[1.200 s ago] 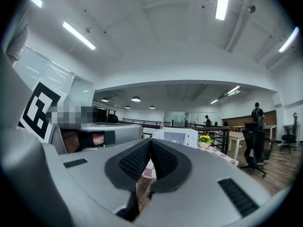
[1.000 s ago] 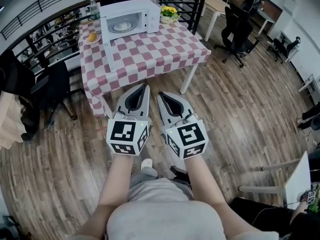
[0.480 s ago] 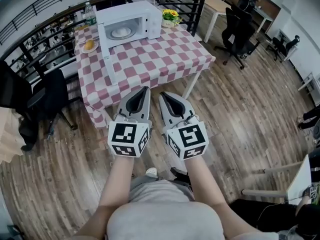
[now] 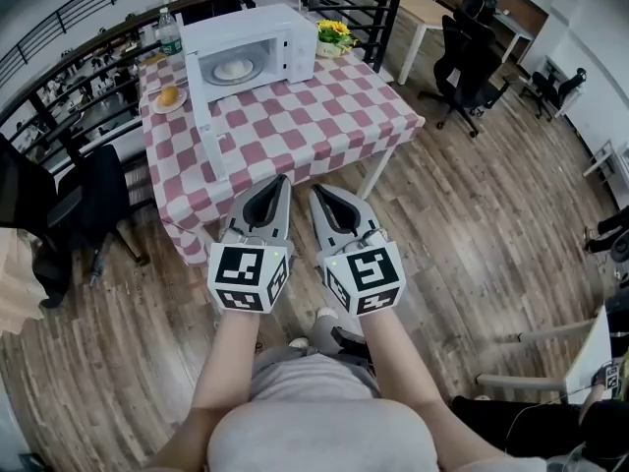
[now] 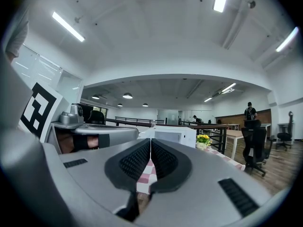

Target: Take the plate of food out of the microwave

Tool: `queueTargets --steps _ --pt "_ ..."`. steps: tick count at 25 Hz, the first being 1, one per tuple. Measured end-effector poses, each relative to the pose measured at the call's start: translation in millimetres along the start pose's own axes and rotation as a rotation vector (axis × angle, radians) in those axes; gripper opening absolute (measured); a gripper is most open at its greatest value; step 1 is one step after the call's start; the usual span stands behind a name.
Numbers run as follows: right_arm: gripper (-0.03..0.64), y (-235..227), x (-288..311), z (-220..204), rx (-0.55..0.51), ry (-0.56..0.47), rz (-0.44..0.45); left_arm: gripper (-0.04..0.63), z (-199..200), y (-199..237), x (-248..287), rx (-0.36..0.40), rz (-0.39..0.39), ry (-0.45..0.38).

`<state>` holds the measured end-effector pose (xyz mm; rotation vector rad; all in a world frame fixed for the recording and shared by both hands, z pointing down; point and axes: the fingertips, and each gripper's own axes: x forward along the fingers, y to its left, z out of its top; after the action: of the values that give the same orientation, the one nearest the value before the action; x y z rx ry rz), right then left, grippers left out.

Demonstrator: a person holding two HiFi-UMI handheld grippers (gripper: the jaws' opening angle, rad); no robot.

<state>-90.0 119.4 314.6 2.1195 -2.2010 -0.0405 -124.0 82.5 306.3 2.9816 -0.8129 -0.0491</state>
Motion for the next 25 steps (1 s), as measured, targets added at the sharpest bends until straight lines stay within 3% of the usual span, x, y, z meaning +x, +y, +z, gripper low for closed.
queueTargets --steps 15,25 --pt "0.028 -57.8 64.1 -7.0 0.032 -0.008 0.028 0.003 -6.9 24.9 78.7 0.001 0.023 0.015" --pt "0.028 -93.7 128.7 -12.4 0.011 0.0 0.108 0.003 -11.7 65.0 137.0 -0.031 0.108 0.001"
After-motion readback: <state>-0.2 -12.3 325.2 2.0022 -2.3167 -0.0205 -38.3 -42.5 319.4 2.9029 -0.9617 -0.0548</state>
